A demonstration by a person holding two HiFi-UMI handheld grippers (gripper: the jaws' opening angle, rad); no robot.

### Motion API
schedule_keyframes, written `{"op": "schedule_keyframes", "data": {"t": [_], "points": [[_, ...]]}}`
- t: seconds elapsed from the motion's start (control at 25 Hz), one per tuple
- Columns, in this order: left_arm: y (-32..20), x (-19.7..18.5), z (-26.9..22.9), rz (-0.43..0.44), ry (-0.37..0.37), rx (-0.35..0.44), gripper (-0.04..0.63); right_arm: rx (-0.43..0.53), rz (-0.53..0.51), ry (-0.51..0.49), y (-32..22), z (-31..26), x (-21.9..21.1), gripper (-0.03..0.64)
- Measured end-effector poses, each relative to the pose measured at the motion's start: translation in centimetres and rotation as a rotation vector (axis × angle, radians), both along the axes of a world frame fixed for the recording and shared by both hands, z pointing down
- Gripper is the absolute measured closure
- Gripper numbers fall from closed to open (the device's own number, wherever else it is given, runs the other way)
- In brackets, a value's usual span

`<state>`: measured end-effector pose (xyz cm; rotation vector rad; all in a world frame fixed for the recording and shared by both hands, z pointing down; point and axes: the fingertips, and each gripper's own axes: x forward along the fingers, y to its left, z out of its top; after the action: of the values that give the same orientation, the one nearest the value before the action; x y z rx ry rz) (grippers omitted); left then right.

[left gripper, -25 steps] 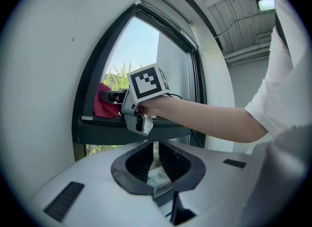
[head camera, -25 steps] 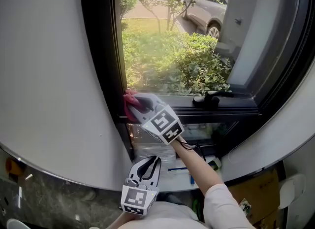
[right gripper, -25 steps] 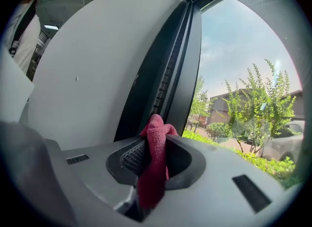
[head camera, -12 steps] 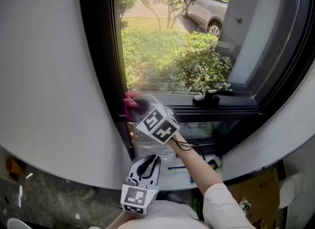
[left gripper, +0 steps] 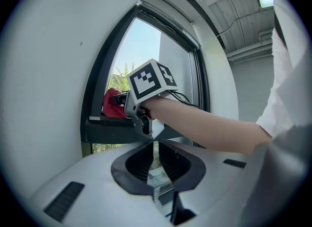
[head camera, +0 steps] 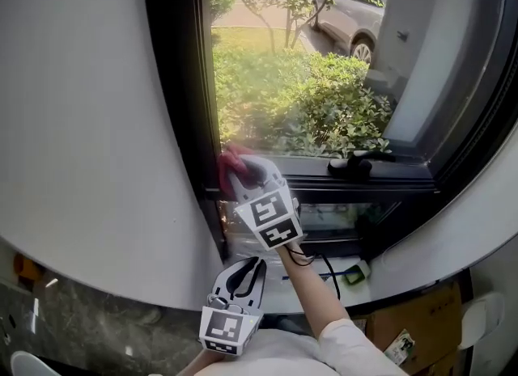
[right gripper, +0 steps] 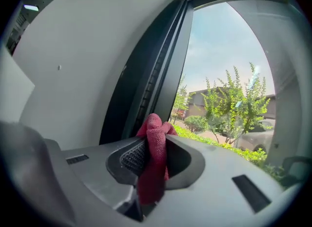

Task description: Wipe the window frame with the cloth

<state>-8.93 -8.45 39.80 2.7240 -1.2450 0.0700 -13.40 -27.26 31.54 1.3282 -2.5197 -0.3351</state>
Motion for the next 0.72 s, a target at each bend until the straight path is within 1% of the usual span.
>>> {"op": "schedule_keyframes", "data": {"t": [0.12, 0.32, 0.48, 0.6, 0.72], "points": [[-0.3, -0.6, 0.5, -0.014, -0.005, -0.010, 0.554, 0.025, 0.041, 0.074, -0.5, 0.5, -0.7, 0.541], [-0.4, -0.9, 0.6, -0.015, -0.008, -0.017, 0.554, 0.045, 0.107, 0.141, -0.8, 1.1, -0.7, 0.541], [-0.7, -0.9, 0.8, -0.013, -0.014, -0.018, 0.554, 0.022, 0.138, 0.176, -1.1, 1.6, -0.5, 0.541], [-0.8, -0.9, 0.8, -0.016, -0.013, -0.009, 0.554, 0.043, 0.158, 0.202, -1.1, 1.7, -0.4, 0.541], [-1.0, -1.1, 1.1, -0.024, -0.021, -0.028, 0.554, 0.057, 0.184, 0.225, -1.3, 1.7, -0.1, 0.541]]}}
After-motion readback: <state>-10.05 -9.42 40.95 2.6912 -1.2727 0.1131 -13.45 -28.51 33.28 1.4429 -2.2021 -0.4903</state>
